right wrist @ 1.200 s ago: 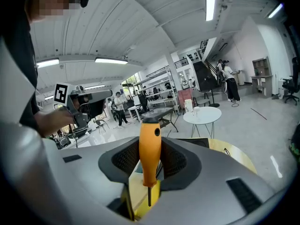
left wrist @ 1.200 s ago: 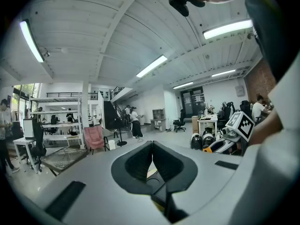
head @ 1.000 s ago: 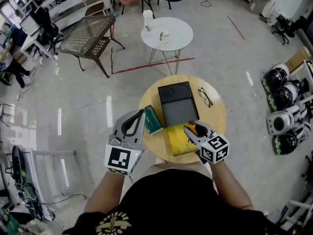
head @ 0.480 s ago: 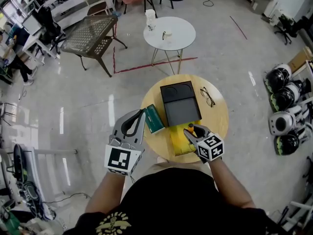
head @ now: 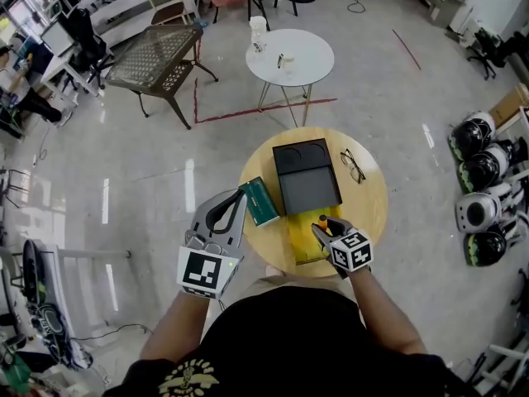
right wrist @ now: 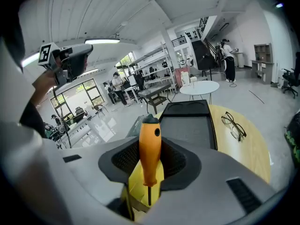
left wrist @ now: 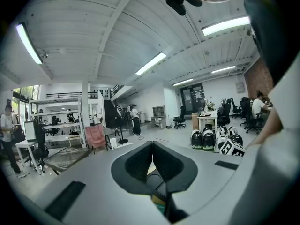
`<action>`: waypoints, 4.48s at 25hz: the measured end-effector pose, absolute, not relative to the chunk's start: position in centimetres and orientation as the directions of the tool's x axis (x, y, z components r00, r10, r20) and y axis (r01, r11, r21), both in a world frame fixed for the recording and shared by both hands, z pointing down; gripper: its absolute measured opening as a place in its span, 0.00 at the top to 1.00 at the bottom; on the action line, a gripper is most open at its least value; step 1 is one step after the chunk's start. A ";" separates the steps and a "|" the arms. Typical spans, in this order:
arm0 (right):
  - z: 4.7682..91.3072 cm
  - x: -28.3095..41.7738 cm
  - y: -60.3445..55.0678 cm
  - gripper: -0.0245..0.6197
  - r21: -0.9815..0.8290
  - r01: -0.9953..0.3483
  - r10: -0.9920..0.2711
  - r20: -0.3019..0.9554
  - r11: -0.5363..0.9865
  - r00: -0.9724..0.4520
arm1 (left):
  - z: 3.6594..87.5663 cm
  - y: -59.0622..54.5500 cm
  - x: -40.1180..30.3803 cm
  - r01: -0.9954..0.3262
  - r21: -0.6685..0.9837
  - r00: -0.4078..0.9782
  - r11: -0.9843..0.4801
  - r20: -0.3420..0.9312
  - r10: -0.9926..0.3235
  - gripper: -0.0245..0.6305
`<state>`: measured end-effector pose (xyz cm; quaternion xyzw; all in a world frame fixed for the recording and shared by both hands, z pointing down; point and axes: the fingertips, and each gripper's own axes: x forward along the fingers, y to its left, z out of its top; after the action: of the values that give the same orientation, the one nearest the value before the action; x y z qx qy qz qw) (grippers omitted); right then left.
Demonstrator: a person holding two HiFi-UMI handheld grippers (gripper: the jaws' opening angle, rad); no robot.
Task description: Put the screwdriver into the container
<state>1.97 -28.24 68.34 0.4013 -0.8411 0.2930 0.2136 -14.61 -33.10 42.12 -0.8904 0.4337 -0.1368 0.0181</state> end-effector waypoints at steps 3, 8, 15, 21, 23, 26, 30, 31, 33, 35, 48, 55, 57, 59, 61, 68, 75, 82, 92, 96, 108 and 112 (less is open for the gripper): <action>69.9 2.4 -28.1 0.75 -0.335 -0.810 -0.539 0.616 0.481 -0.575 | 42.0 -33.1 -14.5 -0.768 -0.147 0.589 -0.624 0.220 -0.777 0.93; 72.1 2.3 -27.9 0.75 -0.364 -0.822 -0.528 0.637 0.437 -0.562 | 42.1 -32.8 -14.5 -0.766 -0.140 0.593 -0.627 0.219 -0.775 0.93; 74.9 2.3 -28.0 0.75 -0.364 -0.836 -0.505 0.672 0.411 -0.542 | 42.8 -32.5 -15.0 -0.764 -0.139 0.592 -0.630 0.236 -0.770 0.93; 77.0 2.0 -27.9 0.75 -0.364 -0.853 -0.495 0.699 0.375 -0.516 | 43.5 -32.4 -15.7 -0.764 -0.134 0.590 -0.631 0.250 -0.768 0.93; 77.6 2.1 -28.0 0.75 -0.355 -0.860 -0.493 0.709 0.367 -0.504 | 43.9 -32.3 -15.7 -0.759 -0.137 0.592 -0.637 0.264 -0.762 0.93; 78.6 2.2 -28.1 0.75 -0.342 -0.867 -0.486 0.725 0.362 -0.488 | 44.2 -32.3 -15.1 -0.749 -0.140 0.601 -0.648 0.267 -0.753 0.93; 79.4 2.2 -28.0 0.75 -0.338 -0.866 -0.479 0.730 0.368 -0.488 | 44.5 -32.0 -14.8 -0.740 -0.144 0.605 -0.657 0.285 -0.744 0.93; 79.4 2.1 -28.0 0.75 -0.343 -0.862 -0.474 0.728 0.374 -0.496 | 44.5 -32.0 -14.8 -0.742 -0.142 0.604 -0.655 0.282 -0.745 0.93; 79.6 2.0 -27.9 0.75 -0.350 -0.852 -0.457 0.730 0.389 -0.508 | 44.5 -32.0 -14.9 -0.744 -0.141 0.602 -0.653 0.282 -0.747 0.93; 79.8 2.1 -27.7 0.74 -0.351 -0.848 -0.437 0.740 0.397 -0.511 | 44.6 -31.8 -14.8 -0.746 -0.140 0.600 -0.651 0.282 -0.748 0.93; 76.3 5.3 -26.9 0.94 -0.262 -0.815 -0.484 0.696 0.516 -0.530 | 43.7 -31.1 -12.5 -0.760 -0.148 0.581 -0.632 0.279 -0.764 0.93; 73.5 6.6 -27.0 0.94 -0.246 -0.789 -0.502 0.656 0.563 -0.563 | 43.4 -30.9 -10.6 -0.780 -0.137 0.564 -0.610 0.269 -0.781 0.93; 72.2 7.0 -27.0 0.94 -0.248 -0.779 -0.506 0.641 0.576 -0.578 | 43.2 -30.7 -9.8 -0.782 -0.138 0.561 -0.608 0.271 -0.782 0.93; 70.9 7.3 -27.0 0.94 -0.251 -0.769 -0.510 0.622 0.588 -0.594 | 43.1 -30.6 -9.1 -0.785 -0.137 0.558 -0.604 0.270 -0.785 0.93; 69.4 7.5 -27.2 0.94 -0.251 -0.758 -0.515 0.603 0.602 -0.609 | 43.0 -30.7 -8.5 -0.791 -0.134 0.553 -0.597 0.264 -0.791 0.93; 65.1 8.9 -28.2 0.94 -0.240 -0.735 -0.536 0.548 0.634 -0.642 | 42.2 -30.4 -6.8 -0.819 -0.122 0.527 -0.561 0.227 -0.819 0.93; 61.5 10.2 -28.9 0.94 -0.232 -0.709 -0.546 0.495 0.666 -0.675 | 42.3 -30.5 -5.5 -0.840 -0.126 0.491 -0.527 0.232 -0.839 0.93; 57.1 10.8 -30.2 0.94 -0.242 -0.664 -0.537 0.426 0.708 -0.728 | 42.1 -31.5 -4.2 -0.867 -0.118 0.454 -0.484 0.214 -0.865 0.93; 51.4 11.7 -31.1 0.94 -0.227 -0.592 -0.504 0.347 0.773 -0.791 | 42.5 -32.1 -2.0 -0.904 -0.085 0.395 -0.420 0.217 -0.893 0.93; 49.6 12.1 -31.1 0.94 -0.189 -0.574 -0.498 0.334 0.796 -0.800 | 42.6 -32.0 -1.2 -0.912 -0.087 0.376 -0.401 0.216 -0.901 0.93; 44.3 13.3 -30.3 0.94 -0.144 -0.541 -0.496 0.258 0.829 -0.829 | 42.2 -30.9 0.2 -0.913 -0.088 0.375 -0.398 0.204 -0.904 0.93; 42.1 13.2 -30.1 0.94 -0.113 -0.549 -0.517 0.225 0.828 -0.826 | 41.8 -30.5 -0.3 -0.907 -0.095 0.386 -0.410 0.202 -0.900 0.93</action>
<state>13.15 -30.06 42.09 0.2801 -0.9515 0.0869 0.0928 -0.35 -30.46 41.75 -0.8323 0.5429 -0.1111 -0.0157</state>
